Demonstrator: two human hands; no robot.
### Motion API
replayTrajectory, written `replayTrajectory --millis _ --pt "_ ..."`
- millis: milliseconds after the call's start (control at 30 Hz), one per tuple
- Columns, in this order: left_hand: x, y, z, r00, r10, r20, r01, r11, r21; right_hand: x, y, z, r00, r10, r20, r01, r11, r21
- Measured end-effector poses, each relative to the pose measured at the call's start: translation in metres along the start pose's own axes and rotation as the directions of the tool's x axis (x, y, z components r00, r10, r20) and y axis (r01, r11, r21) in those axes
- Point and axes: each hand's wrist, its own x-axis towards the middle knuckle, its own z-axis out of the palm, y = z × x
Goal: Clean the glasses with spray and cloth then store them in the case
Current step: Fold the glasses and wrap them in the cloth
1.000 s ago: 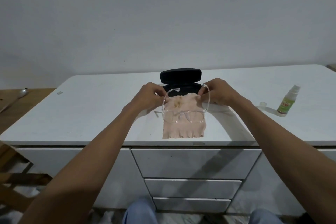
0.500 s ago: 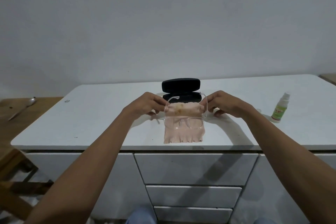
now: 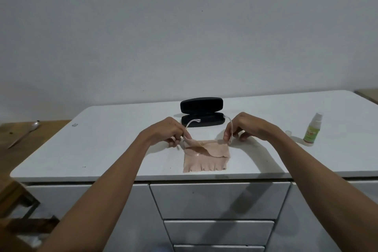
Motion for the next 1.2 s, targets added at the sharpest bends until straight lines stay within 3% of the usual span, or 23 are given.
replayTrajectory --millis 233,433,600,833,1033,1200 --pt "-0.005 0.002 0.004 0.999 0.016 0.04 -0.017 1.0 0.02 -0.002 0.004 0.005 0.993 0.006 -0.121 0.003 0.997 0.08" --pt "-0.015 -0.007 0.006 0.977 0.065 -0.201 -0.081 0.994 -0.072 -0.009 0.013 0.01 0.94 -0.003 -0.341 0.069 0.981 0.182" --pt "-0.035 -0.016 0.004 0.938 0.112 -0.329 -0.075 0.99 0.121 -0.024 0.027 0.011 0.866 0.03 -0.499 -0.024 1.0 0.019" --pt "-0.067 -0.009 0.029 0.969 0.177 -0.171 -0.135 0.963 0.235 -0.055 0.029 0.027 0.895 -0.009 -0.446 -0.109 0.965 -0.239" --pt "-0.078 -0.003 0.057 0.97 0.2 -0.141 -0.151 0.943 0.296 -0.08 0.012 0.052 0.954 -0.133 -0.267 0.044 0.948 -0.315" --pt "-0.088 -0.005 0.062 0.965 0.188 -0.182 -0.127 0.945 0.3 -0.085 0.004 0.072 0.955 -0.162 -0.248 0.063 0.93 -0.363"
